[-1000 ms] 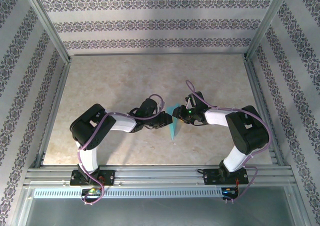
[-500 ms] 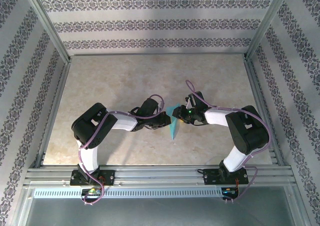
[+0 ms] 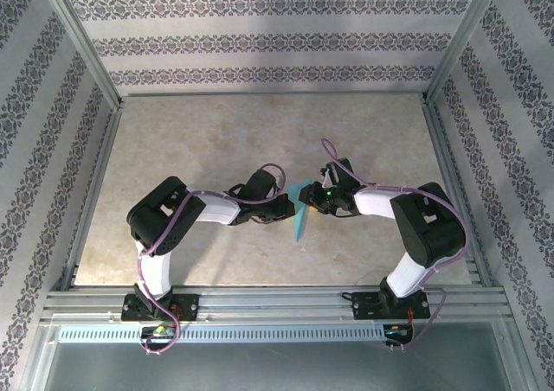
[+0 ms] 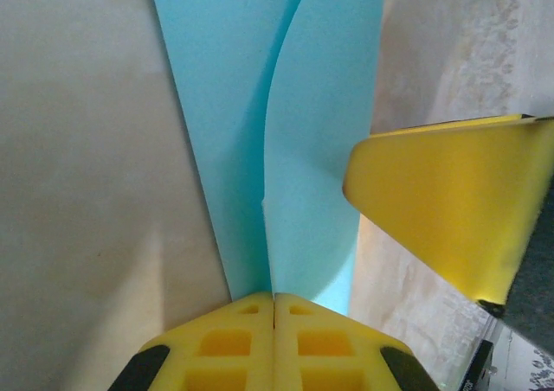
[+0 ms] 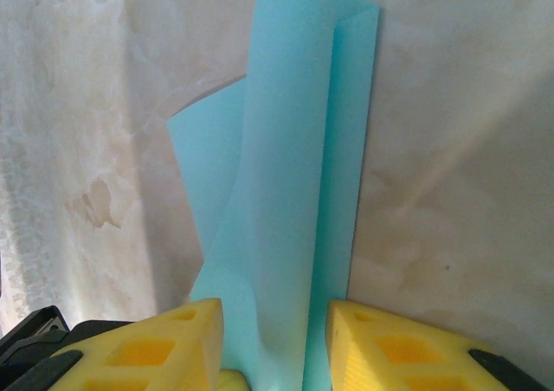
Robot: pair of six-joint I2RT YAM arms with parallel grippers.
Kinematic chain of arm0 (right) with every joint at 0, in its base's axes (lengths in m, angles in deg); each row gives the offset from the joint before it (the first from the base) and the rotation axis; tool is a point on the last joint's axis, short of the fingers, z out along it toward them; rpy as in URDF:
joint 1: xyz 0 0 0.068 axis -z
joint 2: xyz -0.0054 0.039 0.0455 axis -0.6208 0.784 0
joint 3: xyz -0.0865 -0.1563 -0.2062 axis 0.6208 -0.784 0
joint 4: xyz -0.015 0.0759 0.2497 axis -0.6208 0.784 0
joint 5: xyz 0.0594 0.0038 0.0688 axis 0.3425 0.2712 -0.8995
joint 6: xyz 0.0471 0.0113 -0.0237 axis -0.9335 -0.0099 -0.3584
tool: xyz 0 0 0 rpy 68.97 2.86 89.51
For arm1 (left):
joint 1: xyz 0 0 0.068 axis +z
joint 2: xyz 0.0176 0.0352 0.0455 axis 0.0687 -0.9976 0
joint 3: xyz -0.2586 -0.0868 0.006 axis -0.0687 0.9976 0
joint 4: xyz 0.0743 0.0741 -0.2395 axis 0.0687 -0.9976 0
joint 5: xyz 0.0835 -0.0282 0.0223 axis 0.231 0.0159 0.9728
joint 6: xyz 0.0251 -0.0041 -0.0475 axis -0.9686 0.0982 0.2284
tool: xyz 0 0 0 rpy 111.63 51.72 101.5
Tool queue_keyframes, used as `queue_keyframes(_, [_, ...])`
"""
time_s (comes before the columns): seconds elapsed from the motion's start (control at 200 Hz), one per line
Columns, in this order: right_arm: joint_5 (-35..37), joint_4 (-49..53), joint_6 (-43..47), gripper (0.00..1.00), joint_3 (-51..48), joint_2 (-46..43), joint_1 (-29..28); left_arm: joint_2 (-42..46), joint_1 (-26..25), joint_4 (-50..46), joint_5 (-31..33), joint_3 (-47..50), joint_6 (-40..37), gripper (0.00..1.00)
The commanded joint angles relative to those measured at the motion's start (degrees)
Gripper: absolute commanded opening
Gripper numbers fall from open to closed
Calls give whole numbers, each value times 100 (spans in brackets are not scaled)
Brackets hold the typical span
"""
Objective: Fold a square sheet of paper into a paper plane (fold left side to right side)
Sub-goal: Fold the wing for the fifth time at the center of the table.
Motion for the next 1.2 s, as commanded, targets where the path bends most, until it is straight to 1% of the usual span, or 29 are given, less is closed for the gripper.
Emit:
queue_keyframes(0.0, [196,97,152,39,-13,322,-134,-7,101,-466,264,-51,-228,4])
queue_keyframes(0.185, [135,72,149,39,14,322,-134,-65,88,-405,205,-53,-227,4])
queue_keyframes(0.56, [30,1,49,39,5,-62,-56,-115,40,-1088,572,-228,-309,2])
queue_keyframes(0.864, [44,17,26,38,-65,-295,11,-229,22,-1329,645,-355,-316,1])
queue_keyframes(1.114, [118,238,114,38,-118,-583,126,-307,4,-1496,661,-461,-335,1])
queue_keyframes(1.164, [93,286,153,36,-110,-666,175,-317,4,-1511,663,-486,-341,1])
queue_keyframes(1.194, [63,321,183,32,-101,-707,197,-317,4,-1516,663,-487,-343,1])
